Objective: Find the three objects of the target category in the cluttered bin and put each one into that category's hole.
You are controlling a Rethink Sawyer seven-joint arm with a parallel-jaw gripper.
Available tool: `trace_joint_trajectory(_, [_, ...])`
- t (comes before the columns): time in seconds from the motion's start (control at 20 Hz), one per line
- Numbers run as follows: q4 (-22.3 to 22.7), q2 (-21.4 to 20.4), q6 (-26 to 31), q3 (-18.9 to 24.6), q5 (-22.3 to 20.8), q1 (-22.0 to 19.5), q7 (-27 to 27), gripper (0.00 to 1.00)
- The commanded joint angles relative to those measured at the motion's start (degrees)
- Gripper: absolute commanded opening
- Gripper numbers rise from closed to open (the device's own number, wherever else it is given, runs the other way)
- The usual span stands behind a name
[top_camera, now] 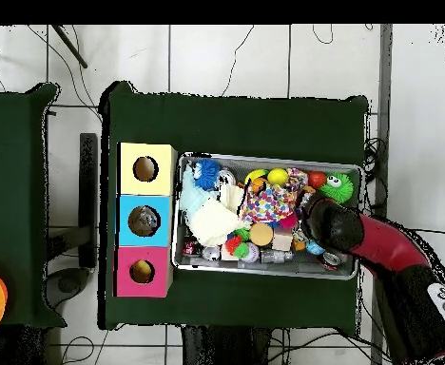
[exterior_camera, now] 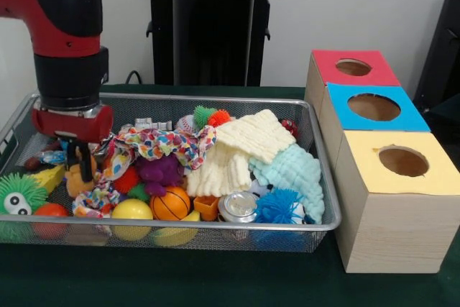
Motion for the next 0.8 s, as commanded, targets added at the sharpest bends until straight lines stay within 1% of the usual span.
trace_joint_trajectory(0.05, [4.79, -8.61, 12.29, -1.24, 4.7, 5.36, 8.6, 0.0])
trace_joint_trajectory(0.5, [4.2, -12.73, 17.38, -4.38, 7.0, 9.79, 9.56, 0.0])
trace_joint_trajectory(0.65, [4.71, -13.76, 18.13, -5.32, 7.96, 11.21, 10.37, 0.0])
trace_joint_trajectory(0.8, [6.76, -15.23, 17.31, -6.45, 8.91, 12.69, 11.85, 0.0])
